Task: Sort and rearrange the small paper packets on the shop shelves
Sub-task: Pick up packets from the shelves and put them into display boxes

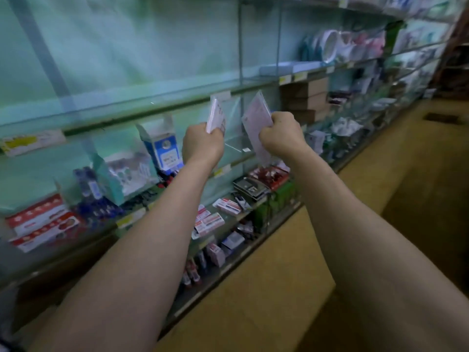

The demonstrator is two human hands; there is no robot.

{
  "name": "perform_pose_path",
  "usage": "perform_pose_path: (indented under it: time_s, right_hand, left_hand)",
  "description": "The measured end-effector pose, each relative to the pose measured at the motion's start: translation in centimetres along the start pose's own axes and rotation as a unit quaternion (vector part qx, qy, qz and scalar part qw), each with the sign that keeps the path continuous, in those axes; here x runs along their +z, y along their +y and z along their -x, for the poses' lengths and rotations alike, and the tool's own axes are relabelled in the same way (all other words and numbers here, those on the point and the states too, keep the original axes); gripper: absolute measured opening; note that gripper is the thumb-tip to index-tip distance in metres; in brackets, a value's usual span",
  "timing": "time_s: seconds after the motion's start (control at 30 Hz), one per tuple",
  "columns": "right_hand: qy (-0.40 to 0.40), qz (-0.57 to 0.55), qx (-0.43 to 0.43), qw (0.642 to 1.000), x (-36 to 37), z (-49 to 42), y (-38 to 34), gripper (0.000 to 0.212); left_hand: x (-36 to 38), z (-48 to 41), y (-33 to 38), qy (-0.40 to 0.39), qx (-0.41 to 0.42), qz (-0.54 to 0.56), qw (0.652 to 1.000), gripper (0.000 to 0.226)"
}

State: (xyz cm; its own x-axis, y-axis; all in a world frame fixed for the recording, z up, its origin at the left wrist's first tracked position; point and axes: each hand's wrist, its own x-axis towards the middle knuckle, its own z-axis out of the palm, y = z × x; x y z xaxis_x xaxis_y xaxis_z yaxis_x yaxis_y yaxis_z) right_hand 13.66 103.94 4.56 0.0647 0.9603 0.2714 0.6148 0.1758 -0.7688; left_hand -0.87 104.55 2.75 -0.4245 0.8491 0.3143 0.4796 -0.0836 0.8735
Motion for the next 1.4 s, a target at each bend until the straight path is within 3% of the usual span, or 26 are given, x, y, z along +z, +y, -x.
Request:
perform_pose_path:
  time_s: [0.13,0.2,0.3,0.5,0.63,0.9,1.4]
  right_hand:
    - [0.022,0.022,0.075,0.997,-2.4,3.2,5.3,0.009]
    - [0.03,0.025,0.112,0.993,-3.8,4.8,7.8,0.011]
    - [0.042,0.001,0.159,0.986,-5.8,7.0,11.1,0.031]
    - [0.088,0.021,0.244,0.965,-8.4,10.2,16.8,0.015]
    - [0.12,0.022,0.292,0.949,-9.0,11.2,20.0,0.019]
    - [0.186,0.02,0.333,0.924,-10.0,9.8,25.4,0.032]
    - [0.187,0.059,0.358,0.913,-13.2,-3.4,32.8,0.034]
  left_hand:
    - [5.5,4.9,-1.2,-0.037,-0.039,-0.012,0.999,0.03]
    - [8.0,7.3,-1.7,-0.058,-0.048,-0.016,0.997,0.03]
    - [10.9,10.7,-2.5,-0.092,-0.059,-0.025,0.994,0.027]
    - [15.0,15.0,-3.8,-0.148,-0.106,-0.027,0.983,0.019]
    - [17.4,16.2,-3.8,-0.165,-0.105,-0.04,0.98,0.02]
    - [23.4,15.3,-3.0,-0.206,-0.09,-0.048,0.973,0.021]
    - [39.5,6.8,0.0,-0.249,-0.017,-0.084,0.965,0.025]
